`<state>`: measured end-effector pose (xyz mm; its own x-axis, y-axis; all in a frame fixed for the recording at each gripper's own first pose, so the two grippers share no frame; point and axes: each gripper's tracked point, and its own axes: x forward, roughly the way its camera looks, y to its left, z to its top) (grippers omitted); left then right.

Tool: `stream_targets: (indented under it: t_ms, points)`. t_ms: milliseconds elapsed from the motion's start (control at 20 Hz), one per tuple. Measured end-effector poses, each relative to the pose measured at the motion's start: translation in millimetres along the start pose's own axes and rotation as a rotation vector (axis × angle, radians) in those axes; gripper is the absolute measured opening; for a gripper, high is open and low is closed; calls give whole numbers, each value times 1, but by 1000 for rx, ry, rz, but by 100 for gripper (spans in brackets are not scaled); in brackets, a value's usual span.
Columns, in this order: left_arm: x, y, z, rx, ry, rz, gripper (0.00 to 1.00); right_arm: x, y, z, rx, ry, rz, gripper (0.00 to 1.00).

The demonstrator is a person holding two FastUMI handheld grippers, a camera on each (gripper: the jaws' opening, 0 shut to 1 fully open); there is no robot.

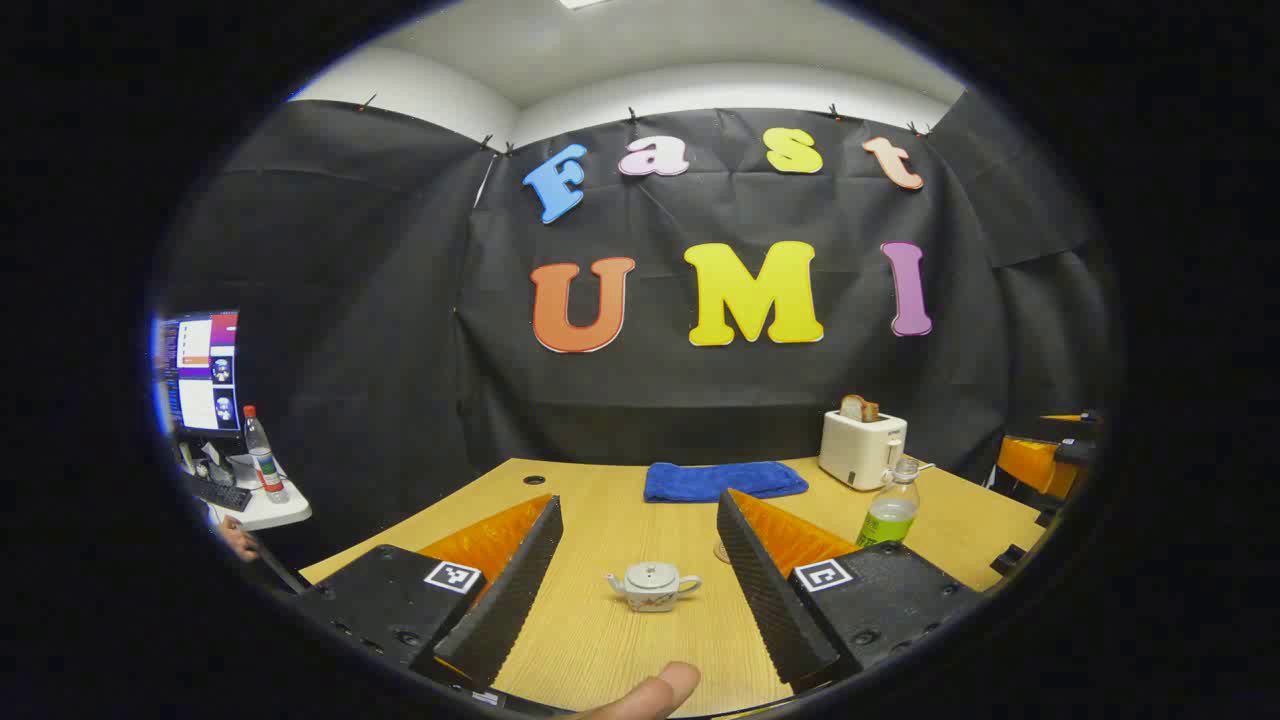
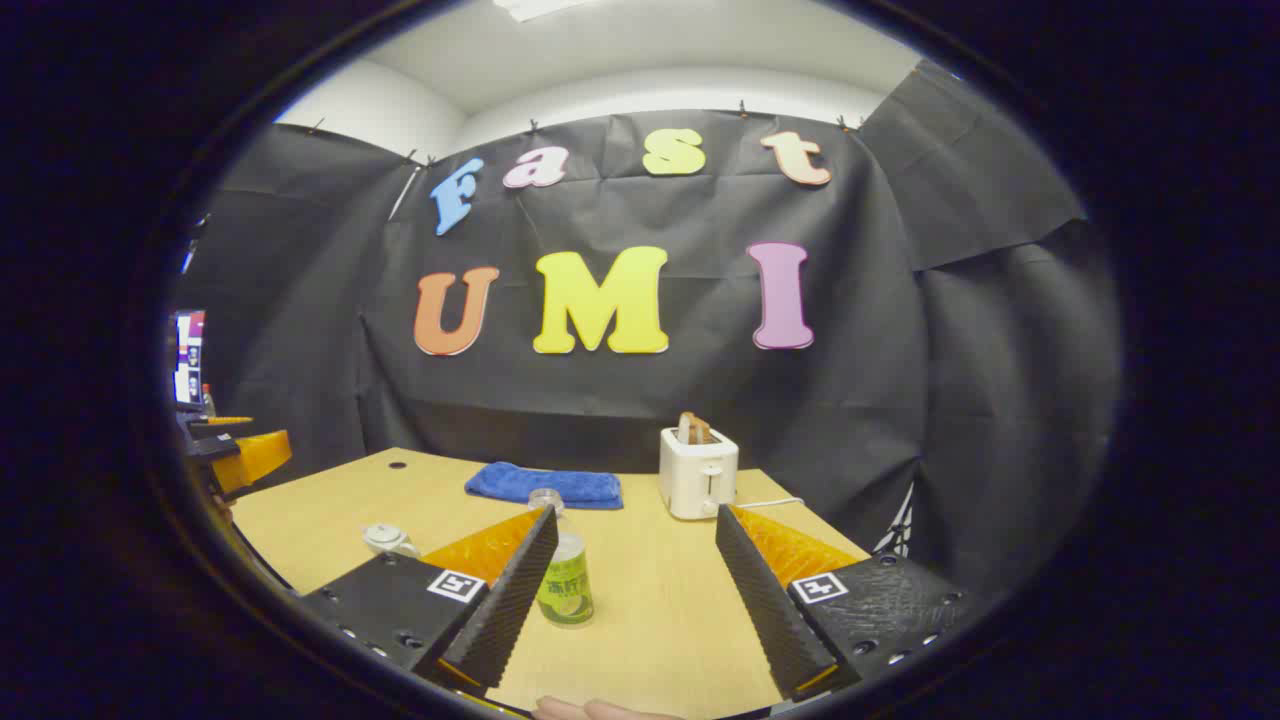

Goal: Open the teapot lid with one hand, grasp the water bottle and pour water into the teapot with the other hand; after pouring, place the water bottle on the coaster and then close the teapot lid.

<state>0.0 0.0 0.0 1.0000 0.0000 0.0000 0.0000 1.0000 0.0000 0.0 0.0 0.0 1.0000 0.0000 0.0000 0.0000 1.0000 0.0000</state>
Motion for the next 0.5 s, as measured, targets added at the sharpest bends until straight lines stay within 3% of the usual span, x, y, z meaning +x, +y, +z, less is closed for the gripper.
stream_targets:
  t_ms: [500]
  points:
    - [13, -2, -15, 6, 31, 0, 98, 2, -10, 3, 12, 0, -23, 94]
